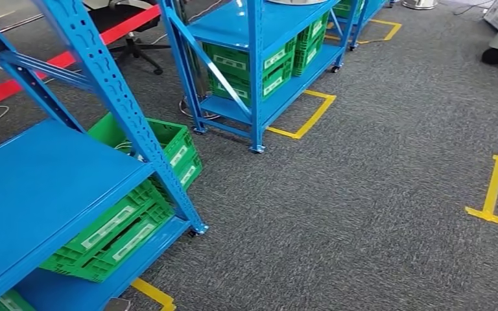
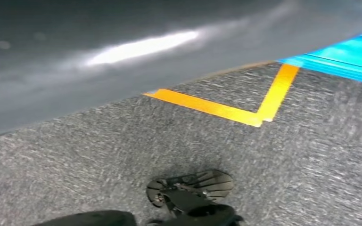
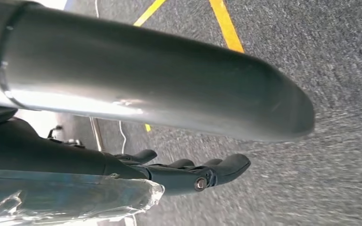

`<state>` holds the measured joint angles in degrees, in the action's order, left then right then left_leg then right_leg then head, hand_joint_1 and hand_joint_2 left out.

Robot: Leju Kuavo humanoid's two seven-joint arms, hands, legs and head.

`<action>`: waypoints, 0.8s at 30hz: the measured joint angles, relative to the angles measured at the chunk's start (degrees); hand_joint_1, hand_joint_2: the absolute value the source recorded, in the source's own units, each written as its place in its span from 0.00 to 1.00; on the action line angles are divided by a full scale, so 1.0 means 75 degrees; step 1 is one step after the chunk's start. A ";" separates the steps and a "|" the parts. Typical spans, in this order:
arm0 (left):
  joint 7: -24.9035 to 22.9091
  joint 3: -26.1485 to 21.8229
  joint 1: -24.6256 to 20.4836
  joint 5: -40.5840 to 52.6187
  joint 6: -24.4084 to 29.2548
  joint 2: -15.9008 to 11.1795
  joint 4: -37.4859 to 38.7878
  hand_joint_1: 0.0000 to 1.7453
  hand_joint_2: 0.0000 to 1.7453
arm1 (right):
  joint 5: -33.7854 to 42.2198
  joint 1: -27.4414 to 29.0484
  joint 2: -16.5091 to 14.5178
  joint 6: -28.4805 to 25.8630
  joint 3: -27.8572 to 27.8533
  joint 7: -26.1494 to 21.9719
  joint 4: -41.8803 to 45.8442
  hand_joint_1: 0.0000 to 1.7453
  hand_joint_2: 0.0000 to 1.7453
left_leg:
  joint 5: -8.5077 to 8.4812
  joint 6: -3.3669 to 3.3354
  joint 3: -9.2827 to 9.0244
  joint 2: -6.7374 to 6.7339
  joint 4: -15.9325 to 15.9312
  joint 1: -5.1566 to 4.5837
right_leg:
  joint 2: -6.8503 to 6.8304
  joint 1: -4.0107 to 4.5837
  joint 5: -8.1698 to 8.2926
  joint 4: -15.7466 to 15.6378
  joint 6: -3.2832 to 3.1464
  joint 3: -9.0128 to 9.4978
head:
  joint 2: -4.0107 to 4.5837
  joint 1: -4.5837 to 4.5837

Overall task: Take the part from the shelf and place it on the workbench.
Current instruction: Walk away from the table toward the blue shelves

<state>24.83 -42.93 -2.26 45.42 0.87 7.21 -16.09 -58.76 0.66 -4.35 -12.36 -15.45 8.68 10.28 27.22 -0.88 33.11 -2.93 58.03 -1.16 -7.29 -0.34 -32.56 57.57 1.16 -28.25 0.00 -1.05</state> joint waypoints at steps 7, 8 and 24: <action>-0.0001 0.0000 -0.0020 -0.0003 0.0004 0.0012 0.0004 0.00 0.00 | -0.0184 0.0012 0.0000 -0.0005 0.0160 0.0004 -0.0004 0.00 0.00 | -0.0051 -0.0119 -0.0103 0.0660 -0.0134 0.0084 | 0.0947 -0.0044 -0.0812 0.2236 0.0129 -0.1229 | 0.0000 0.0066; -0.0002 0.0001 -0.0014 -0.0002 0.0004 0.0015 0.0005 0.00 0.00 | -0.0222 0.0023 0.0000 -0.0006 0.0192 0.0015 -0.0004 0.00 0.00 | -0.0040 -0.0111 -0.0126 0.0776 -0.0131 0.0089 | 0.0958 -0.0047 -0.0595 0.2096 0.0134 -0.1243 | 0.0000 0.0066; -0.0020 0.0006 -0.0015 0.0000 0.0012 0.0031 0.0009 0.00 0.00 | -0.0383 0.0040 0.0006 -0.0046 0.0431 0.0081 -0.0012 0.00 0.00 | 0.0579 0.0290 0.0834 0.0442 0.1738 0.0167 | 0.0500 -0.0022 0.0234 0.0079 -0.0246 -0.0256 | 0.0000 -0.0032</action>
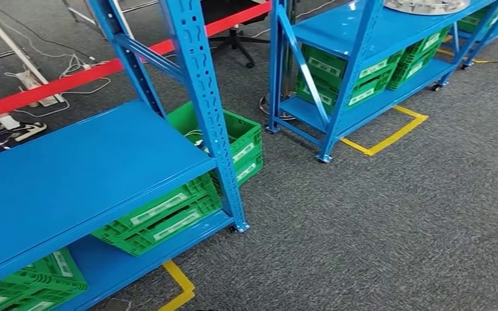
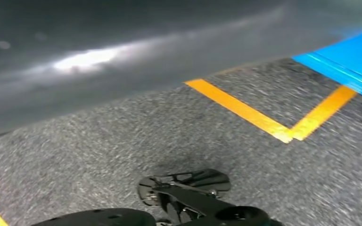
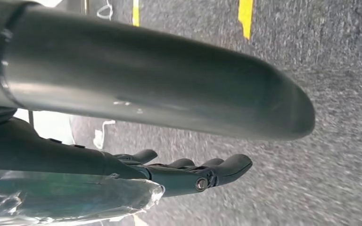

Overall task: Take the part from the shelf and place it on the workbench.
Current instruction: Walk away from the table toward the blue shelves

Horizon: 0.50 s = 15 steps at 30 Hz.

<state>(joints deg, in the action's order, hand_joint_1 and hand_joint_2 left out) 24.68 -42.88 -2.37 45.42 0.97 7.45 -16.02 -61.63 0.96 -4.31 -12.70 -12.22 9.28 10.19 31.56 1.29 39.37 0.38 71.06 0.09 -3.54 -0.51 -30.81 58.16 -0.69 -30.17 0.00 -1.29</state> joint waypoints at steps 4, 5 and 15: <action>-0.0007 0.0001 -0.0041 0.0000 0.0008 -0.0010 0.0000 0.00 0.00 | -0.0047 -0.0019 -0.0004 -0.0002 0.0056 0.0024 0.0000 0.00 0.00 | -0.0600 -0.0193 -0.0856 -0.0581 -0.1652 -0.0164 | -0.0341 0.0054 -0.0128 -0.0006 0.0092 0.0102 | 0.0000 0.0007; -0.0010 0.0002 -0.0045 0.0000 0.0008 -0.0012 0.0000 0.00 0.00 | -0.0061 -0.0031 -0.0006 -0.0003 0.0076 0.0035 0.0000 0.00 0.00 | -0.0559 -0.0222 -0.0874 -0.0589 -0.1713 -0.0197 | -0.0423 0.0063 -0.0151 -0.0019 0.0130 0.0126 | 0.0000 0.0008; -0.0023 0.0036 -0.0055 -0.0003 0.0011 -0.0005 0.0015 0.00 0.00 | -0.0110 -0.0023 -0.0008 -0.0020 0.0173 0.0055 0.0003 0.00 0.00 | -0.0610 -0.0395 -0.1065 0.0390 -0.1934 -0.0074 | 0.0458 -0.0038 -0.0654 0.1803 0.0378 -0.0935 | 0.0000 0.0081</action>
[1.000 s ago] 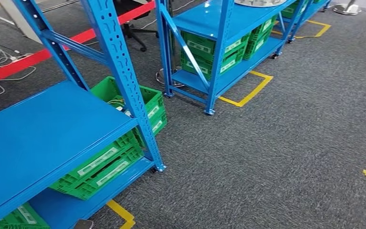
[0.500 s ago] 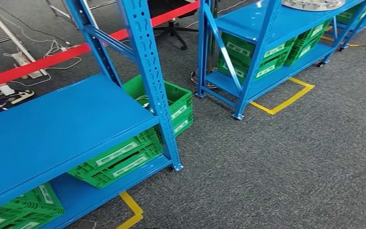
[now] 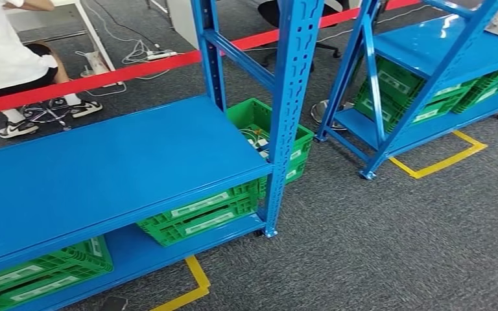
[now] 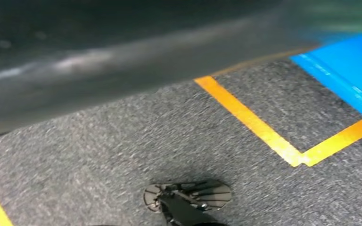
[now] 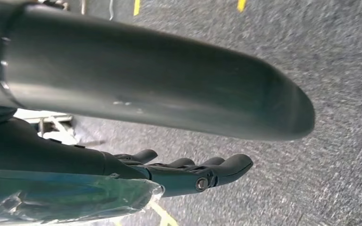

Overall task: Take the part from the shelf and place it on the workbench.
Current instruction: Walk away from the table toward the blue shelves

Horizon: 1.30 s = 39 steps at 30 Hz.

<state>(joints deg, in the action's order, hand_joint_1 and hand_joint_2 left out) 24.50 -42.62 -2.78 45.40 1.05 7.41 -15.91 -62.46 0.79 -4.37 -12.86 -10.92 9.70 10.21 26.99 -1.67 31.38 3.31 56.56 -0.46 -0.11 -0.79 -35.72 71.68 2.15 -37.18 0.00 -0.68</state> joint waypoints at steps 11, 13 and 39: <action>-0.0023 0.0090 -0.0001 0.0004 0.0002 -0.0016 0.0015 0.00 0.00 | -0.0022 0.0019 0.0007 -0.0017 0.0029 0.0012 -0.0012 0.00 0.00 | 0.0685 0.0418 0.0642 -0.0201 0.1267 0.0054 | 0.0047 -0.0060 0.0737 -0.1763 -0.0338 0.0832 | 0.0001 -0.0059; -0.0023 0.0100 -0.0017 0.0004 0.0001 -0.0003 0.0018 0.00 0.00 | -0.0020 0.0029 0.0005 -0.0017 0.0031 0.0012 -0.0012 0.00 0.00 | 0.0972 0.0439 0.1134 -0.0325 0.2159 0.0074 | -0.0197 -0.0024 0.0690 -0.1763 -0.0377 0.0866 | 0.0001 -0.0061; -0.0033 0.0104 0.0027 -0.0090 0.0229 0.0009 0.0029 0.00 0.00 | 0.0188 -0.0020 -0.0007 -0.0130 0.0022 -0.0101 -0.0012 0.00 0.00 | 0.0044 0.0159 0.0009 0.0134 0.0081 0.0014 | 0.0232 0.0027 0.0903 -0.1760 -0.0254 0.0687 | 0.0000 0.0019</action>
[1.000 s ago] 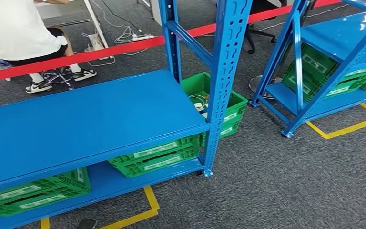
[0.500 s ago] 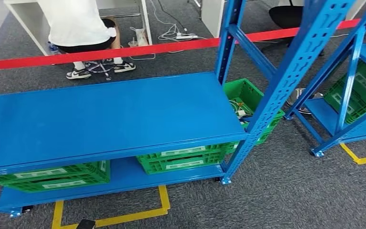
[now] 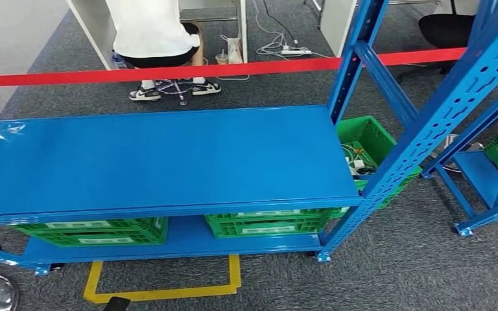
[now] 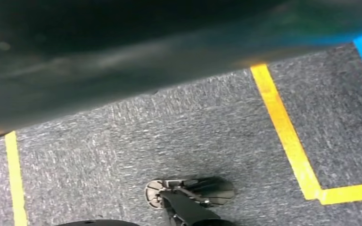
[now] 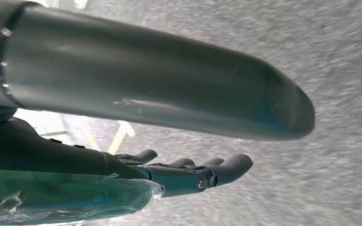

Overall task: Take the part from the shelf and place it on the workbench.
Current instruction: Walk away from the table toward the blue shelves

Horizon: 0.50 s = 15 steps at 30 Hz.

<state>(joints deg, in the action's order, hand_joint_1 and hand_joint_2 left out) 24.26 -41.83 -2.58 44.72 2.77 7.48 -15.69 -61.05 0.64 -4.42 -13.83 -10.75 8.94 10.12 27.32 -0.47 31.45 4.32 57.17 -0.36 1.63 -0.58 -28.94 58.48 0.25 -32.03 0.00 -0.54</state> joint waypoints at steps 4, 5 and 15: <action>-0.0002 0.0002 -0.0011 -0.0020 0.0076 -0.0007 0.0000 0.00 0.00 | 0.0118 -0.0005 -0.0005 -0.0006 -0.0021 0.0005 0.0000 0.00 0.00 | -0.0003 -0.0188 -0.0042 -0.0004 -0.0046 -0.0010 | 0.0002 0.0010 0.0006 -0.0042 -0.0009 0.0032 | 0.0000 -0.0020; -0.0002 0.0003 -0.0014 -0.0023 0.0082 -0.0007 0.0000 0.00 0.00 | 0.0134 -0.0005 -0.0005 -0.0002 -0.0028 0.0006 0.0000 0.00 0.00 | -0.0003 -0.0186 -0.0046 -0.0006 -0.0054 -0.0006 | 0.0003 0.0018 0.0001 -0.0041 -0.0017 0.0033 | 0.0000 -0.0023; -0.0034 0.0003 -0.0015 -0.0042 0.0117 0.0014 0.0000 0.00 0.00 | 0.0204 -0.0004 -0.0005 -0.0033 -0.0111 0.0039 0.0000 0.00 0.00 | -0.0006 0.0159 -0.0057 -0.0007 -0.0104 0.0049 | 0.0002 0.0061 -0.0016 -0.0032 -0.0056 0.0038 | 0.0000 -0.0015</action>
<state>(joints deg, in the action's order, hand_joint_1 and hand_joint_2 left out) 24.00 -41.81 -2.70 44.41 3.64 7.58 -15.69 -59.52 0.61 -4.46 -14.08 -11.58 9.24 10.12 27.27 0.72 31.02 4.26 56.39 0.01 1.65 -0.12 -29.07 58.24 -0.17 -31.75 0.00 -0.66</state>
